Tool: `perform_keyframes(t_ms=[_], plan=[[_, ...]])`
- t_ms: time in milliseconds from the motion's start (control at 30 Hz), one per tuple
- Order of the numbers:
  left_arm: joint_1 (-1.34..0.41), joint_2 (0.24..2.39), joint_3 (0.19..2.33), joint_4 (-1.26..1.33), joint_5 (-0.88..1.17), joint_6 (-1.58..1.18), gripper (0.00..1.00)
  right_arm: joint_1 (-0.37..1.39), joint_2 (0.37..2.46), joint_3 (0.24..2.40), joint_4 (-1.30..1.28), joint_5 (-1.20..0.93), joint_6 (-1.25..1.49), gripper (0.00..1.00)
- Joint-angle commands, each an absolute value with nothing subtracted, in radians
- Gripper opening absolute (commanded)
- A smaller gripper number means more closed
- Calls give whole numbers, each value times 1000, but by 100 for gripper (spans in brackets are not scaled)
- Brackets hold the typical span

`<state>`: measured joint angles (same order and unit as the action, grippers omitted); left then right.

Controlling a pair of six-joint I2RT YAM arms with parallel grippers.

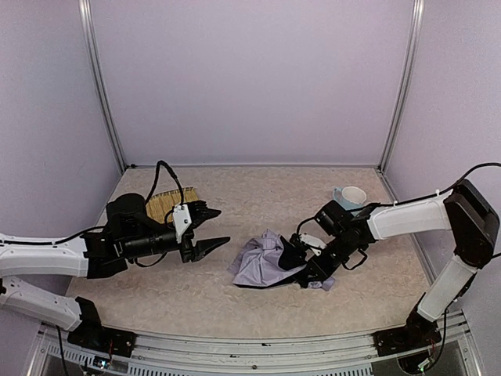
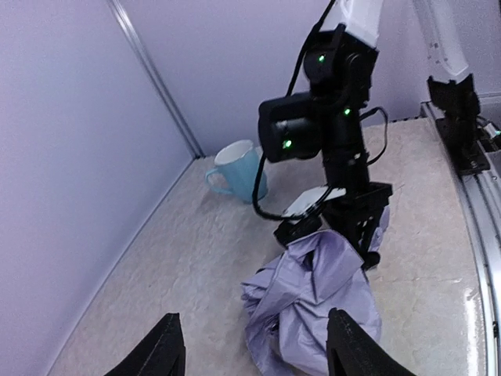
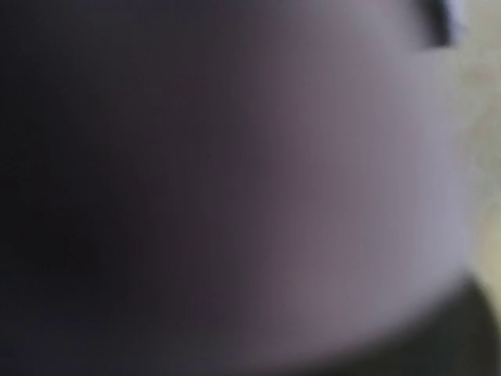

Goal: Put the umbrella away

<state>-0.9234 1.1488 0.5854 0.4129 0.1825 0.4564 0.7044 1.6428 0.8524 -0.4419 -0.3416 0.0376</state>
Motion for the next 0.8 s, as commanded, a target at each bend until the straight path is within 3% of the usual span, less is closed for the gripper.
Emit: perform_keyframes(t_ms=[0, 100, 200, 400, 567, 667, 767], plan=[[-938, 1095, 505, 458, 405, 358, 52, 724, 1631, 870, -424, -291, -1, 10], [-942, 1185, 470, 437, 341, 263, 31, 727, 1622, 871, -403, -273, -7, 5], [-941, 1300, 492, 397, 298, 211, 24, 729, 1613, 875, -387, -258, -12, 0], [-940, 1527, 562, 459, 190, 160, 48, 738, 1590, 873, -343, -244, -12, 0], [-977, 1692, 700, 484, 202, 179, 48, 750, 1602, 871, -326, -231, -2, 0], [-1007, 1782, 805, 475, 192, 209, 39, 761, 1606, 880, -312, -238, 5, 0], [-1014, 1870, 893, 450, 199, 207, 15, 770, 1600, 898, -292, -278, 18, 0]])
